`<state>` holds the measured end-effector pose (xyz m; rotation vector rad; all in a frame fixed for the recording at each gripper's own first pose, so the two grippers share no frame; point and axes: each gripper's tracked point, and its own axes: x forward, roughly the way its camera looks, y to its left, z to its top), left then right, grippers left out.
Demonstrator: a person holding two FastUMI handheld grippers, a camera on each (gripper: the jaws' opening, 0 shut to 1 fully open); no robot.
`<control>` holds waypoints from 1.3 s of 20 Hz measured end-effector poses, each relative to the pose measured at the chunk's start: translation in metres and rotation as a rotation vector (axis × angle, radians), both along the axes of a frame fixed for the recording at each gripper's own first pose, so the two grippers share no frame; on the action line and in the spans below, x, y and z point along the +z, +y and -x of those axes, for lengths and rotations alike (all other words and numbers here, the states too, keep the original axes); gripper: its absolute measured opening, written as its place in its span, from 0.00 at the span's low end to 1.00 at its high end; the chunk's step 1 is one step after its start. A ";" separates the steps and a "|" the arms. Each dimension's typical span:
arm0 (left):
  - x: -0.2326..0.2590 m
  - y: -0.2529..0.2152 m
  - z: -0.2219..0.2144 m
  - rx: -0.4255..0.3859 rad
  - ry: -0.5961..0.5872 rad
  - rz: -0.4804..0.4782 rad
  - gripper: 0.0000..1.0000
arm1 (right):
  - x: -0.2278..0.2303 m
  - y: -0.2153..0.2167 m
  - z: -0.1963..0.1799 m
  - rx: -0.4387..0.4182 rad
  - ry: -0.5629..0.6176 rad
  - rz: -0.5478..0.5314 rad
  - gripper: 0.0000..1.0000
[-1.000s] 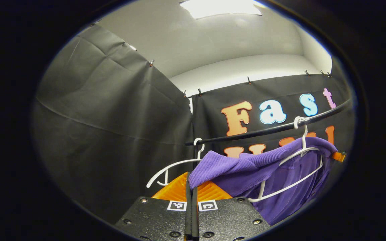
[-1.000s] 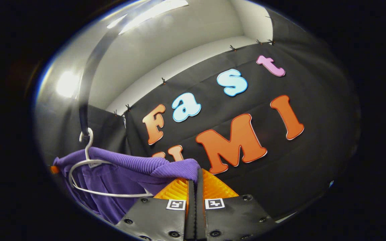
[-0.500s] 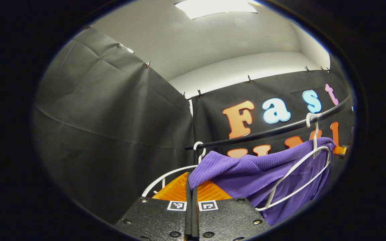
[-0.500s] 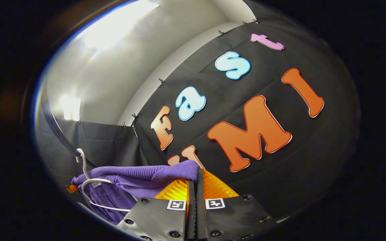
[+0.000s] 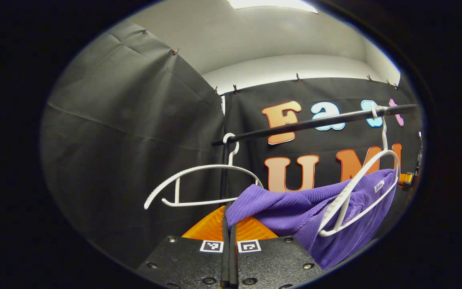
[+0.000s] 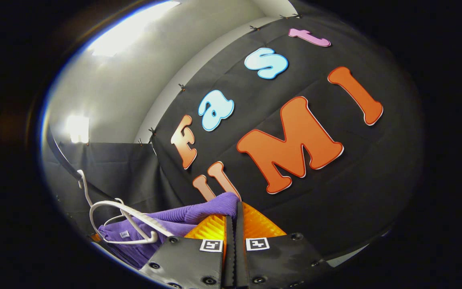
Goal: Grasp the clothes on the hanger with both hands and then place them into the laundry hamper below.
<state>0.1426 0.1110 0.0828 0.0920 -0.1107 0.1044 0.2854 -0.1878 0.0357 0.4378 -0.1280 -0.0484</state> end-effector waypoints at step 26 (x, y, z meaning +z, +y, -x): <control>-0.196 -0.195 0.115 -0.405 0.368 0.238 0.00 | -0.195 0.083 0.173 -0.035 0.384 0.317 0.08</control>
